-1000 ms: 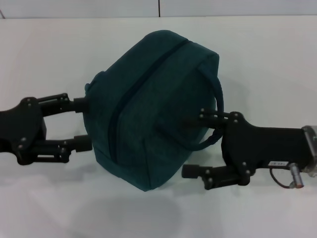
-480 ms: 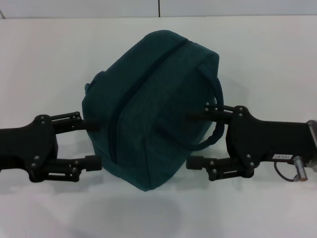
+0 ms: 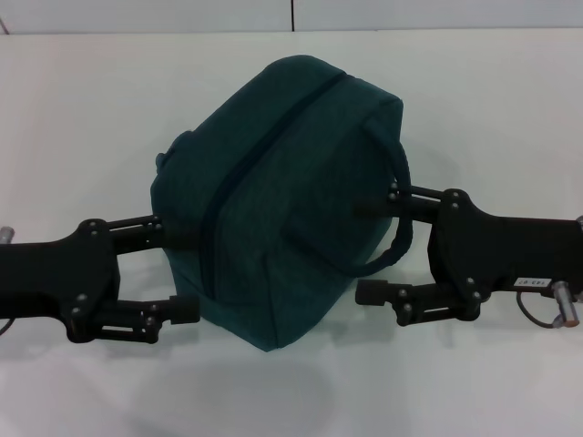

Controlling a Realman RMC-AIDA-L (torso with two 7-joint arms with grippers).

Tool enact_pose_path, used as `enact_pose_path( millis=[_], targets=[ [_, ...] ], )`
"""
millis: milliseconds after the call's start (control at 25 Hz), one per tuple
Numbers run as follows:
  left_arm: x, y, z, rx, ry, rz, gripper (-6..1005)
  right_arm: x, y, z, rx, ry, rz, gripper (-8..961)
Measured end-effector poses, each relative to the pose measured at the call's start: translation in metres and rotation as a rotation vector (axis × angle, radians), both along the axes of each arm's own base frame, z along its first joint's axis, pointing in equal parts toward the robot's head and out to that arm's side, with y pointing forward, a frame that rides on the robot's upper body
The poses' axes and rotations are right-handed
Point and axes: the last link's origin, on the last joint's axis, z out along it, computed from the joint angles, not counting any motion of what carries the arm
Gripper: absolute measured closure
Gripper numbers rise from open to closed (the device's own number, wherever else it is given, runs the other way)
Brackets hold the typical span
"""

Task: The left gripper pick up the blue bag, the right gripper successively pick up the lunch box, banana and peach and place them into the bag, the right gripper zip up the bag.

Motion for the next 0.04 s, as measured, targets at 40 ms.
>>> enact_pose_path(
  millis=[40],
  targets=[
    [0.0002, 0.0000, -0.0003, 0.000, -0.001, 0.000, 123, 0.0003, -0.0001, 0.0002, 0.000, -0.001, 0.000, 92]
  ],
)
